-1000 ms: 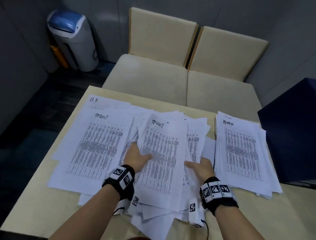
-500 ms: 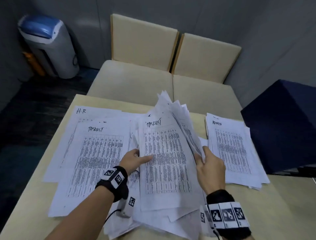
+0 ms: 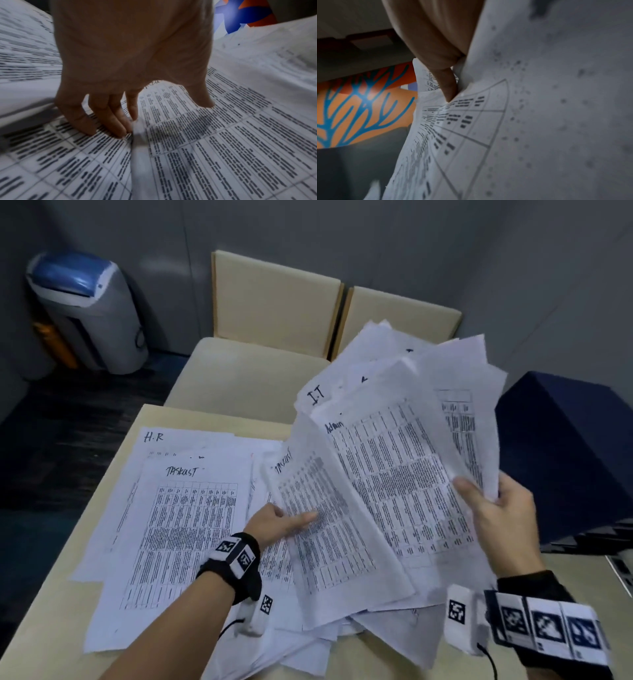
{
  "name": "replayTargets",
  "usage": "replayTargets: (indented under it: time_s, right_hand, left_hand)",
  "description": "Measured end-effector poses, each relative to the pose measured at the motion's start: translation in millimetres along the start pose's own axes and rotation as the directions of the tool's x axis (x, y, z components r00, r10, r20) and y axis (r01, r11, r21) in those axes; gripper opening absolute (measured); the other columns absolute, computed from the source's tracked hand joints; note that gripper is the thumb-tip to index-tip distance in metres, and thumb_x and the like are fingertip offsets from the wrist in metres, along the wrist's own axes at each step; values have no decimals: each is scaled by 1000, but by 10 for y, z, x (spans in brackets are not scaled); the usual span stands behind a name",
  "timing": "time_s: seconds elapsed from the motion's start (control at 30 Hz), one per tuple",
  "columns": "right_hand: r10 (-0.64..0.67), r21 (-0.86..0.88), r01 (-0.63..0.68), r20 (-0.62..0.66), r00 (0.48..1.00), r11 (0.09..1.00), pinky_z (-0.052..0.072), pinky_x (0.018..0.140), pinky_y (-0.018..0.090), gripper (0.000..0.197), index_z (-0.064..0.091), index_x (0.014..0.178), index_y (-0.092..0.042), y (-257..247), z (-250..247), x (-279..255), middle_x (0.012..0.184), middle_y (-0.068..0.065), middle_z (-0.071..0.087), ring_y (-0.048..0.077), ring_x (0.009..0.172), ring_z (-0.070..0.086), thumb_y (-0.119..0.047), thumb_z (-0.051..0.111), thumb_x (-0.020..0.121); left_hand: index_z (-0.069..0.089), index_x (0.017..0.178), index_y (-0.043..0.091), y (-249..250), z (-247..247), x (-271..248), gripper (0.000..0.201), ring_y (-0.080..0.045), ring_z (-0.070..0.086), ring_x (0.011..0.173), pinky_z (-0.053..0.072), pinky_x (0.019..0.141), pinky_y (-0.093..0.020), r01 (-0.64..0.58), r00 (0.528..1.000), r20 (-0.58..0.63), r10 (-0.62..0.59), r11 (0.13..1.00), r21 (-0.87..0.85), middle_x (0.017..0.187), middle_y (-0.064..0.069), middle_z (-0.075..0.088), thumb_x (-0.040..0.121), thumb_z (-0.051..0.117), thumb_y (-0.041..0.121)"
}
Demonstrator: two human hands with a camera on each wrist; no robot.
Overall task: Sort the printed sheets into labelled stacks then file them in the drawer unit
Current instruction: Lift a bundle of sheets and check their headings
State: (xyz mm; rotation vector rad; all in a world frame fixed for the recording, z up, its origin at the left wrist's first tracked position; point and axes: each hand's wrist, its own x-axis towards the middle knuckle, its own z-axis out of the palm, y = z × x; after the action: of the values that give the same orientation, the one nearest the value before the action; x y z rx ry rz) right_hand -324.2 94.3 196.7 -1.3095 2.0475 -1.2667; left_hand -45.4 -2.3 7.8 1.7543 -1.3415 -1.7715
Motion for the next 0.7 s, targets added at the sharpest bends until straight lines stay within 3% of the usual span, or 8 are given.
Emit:
replayTargets:
  time_s: [0.13, 0.23, 0.3, 0.4, 0.47, 0.53, 0.63, 0.7]
  right_hand:
    - [-79, 46, 84, -102, 992, 995, 58, 90, 50, 11, 71, 99, -33, -225, -333, 74, 98, -5, 74, 21, 97, 71, -23, 67, 96]
    - [-115, 98, 134, -178, 977, 986, 57, 91, 56, 9, 73, 102, -28, -366, -555, 160, 102, 0, 75, 28, 100, 72, -24, 68, 96]
    - [-124, 167, 159, -202, 971, 973, 57, 95, 50, 14, 73, 108, -25, -473, -649, 238, 108, -1, 76, 21, 103, 73, -21, 68, 96]
    - [-158, 272, 204, -183, 970, 940, 58, 90, 37, 14, 72, 103, -25, -625, -710, 369, 106, -4, 77, 11, 100, 74, -15, 68, 95]
    - [-168, 342, 214, -160, 973, 915, 60, 82, 28, 16, 71, 101, -25, -669, -690, 466, 101, -9, 78, 8, 97, 74, -11, 67, 95]
    - [-151, 417, 187, -120, 981, 889, 61, 77, 24, 17, 70, 103, -23, -671, -620, 543, 99, -10, 79, 9, 94, 75, -9, 66, 95]
    - [-104, 541, 75, 24, 994, 838, 62, 84, 35, 21, 69, 115, -13, -532, -433, 595, 111, 4, 77, 24, 105, 74, -7, 64, 95]
    - [-44, 599, -41, 126, 991, 800, 62, 80, 37, 23, 68, 117, -9, -394, -268, 575, 112, 10, 77, 29, 105, 74, -6, 62, 94]
  left_hand:
    - [45, 123, 12, -58, 102, 58, 120, -23, 61, 105, 55, 87, -40, 22, 995, -95, -3, 979, 201, 119, -7, 57, 32, 75, 84]
    - [42, 127, 21, -148, 223, 102, 109, -24, 58, 109, 55, 93, -45, 50, 981, -187, 51, 865, 499, 127, -5, 51, 43, 81, 78]
    - [42, 125, 27, -148, 271, 112, 97, -23, 55, 111, 54, 92, -46, 87, 979, -195, 54, 757, 648, 126, -3, 47, 49, 81, 75]
    - [54, 117, 25, 35, 245, 115, 102, -26, 57, 112, 50, 97, -49, 103, 990, -138, -15, 745, 659, 125, -4, 54, 46, 53, 99]
    - [60, 110, 23, 320, 151, 8, 106, -24, 62, 109, 47, 101, -47, -41, 986, -126, 109, 890, 455, 119, -2, 63, 47, 40, 106]
    - [62, 113, 24, 695, 50, -226, 93, -20, 61, 116, 46, 103, -43, -284, 942, -173, 286, 958, 38, 118, 4, 65, 58, 46, 97]
    - [64, 125, 27, 1134, -206, -569, 87, -22, 61, 121, 46, 99, -36, -420, 904, -132, 406, 794, -440, 120, 1, 70, 74, 30, 90]
    - [57, 138, 20, 1255, -404, -764, 96, -43, 58, 117, 48, 97, -44, -455, 868, -106, 486, 690, -563, 118, -24, 66, 78, 24, 87]
